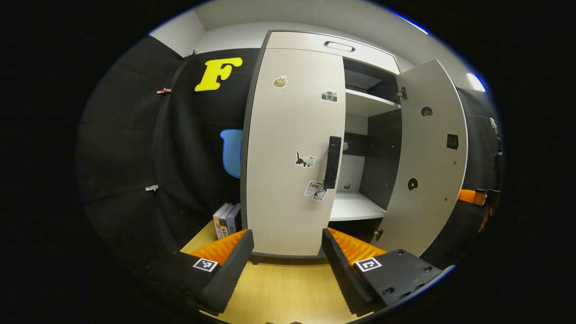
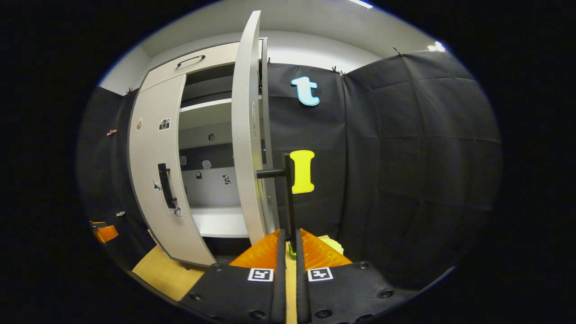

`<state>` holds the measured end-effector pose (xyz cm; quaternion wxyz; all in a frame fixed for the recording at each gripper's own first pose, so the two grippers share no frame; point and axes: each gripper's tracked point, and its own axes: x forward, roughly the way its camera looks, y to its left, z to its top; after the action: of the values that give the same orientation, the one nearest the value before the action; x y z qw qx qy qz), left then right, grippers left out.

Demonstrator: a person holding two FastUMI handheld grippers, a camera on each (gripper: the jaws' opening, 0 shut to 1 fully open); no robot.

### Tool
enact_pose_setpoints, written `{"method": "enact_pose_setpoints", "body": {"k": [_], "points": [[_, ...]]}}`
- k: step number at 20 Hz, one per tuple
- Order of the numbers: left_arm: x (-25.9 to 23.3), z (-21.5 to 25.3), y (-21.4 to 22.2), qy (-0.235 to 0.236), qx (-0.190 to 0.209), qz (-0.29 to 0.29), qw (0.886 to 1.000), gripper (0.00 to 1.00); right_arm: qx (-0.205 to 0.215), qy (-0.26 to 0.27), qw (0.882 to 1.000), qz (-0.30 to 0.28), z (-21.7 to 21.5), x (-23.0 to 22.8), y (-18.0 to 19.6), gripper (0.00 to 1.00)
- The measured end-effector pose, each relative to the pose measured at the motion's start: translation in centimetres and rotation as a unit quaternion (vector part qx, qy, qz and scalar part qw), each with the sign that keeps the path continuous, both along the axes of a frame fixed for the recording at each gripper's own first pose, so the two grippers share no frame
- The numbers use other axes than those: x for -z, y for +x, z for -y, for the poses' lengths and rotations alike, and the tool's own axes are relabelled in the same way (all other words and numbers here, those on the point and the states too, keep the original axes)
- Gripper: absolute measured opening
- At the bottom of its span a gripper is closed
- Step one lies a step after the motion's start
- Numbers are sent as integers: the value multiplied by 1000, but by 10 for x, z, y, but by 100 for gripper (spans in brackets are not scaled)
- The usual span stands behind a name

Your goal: Open the right door of the double-door shoe cabinet with the right hand, and open the left door with the left hand.

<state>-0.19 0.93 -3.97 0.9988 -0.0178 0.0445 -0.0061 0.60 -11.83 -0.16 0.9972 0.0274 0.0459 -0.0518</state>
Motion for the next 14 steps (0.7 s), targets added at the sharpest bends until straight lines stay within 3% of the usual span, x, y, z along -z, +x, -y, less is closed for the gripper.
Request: {"method": "enact_pose_setpoints", "body": {"k": [1,2,5,7,8,11,14], "points": [[0,-1,1,1,3,1,1000,95,10,-2,1000,-6,2,5,-8,24],[0,-2,1,1,6,1,1000,95,16,-1,1000,-8,1,9,-12,25],[-2,-2,4,5,19,4,1000,95,16,18,999,-22,-18,25,-34,66],[-9,-1,9,11,29,12,999,95,16,25,999,-29,-31,35,-51,89],[-14,1,14,16,35,17,999,95,16,25,999,-28,-37,38,-60,88],[-31,8,30,36,52,36,997,95,18,23,999,-31,-56,48,-78,100],[-45,20,45,42,67,52,996,95,21,15,999,-27,-67,50,-90,98]]}}
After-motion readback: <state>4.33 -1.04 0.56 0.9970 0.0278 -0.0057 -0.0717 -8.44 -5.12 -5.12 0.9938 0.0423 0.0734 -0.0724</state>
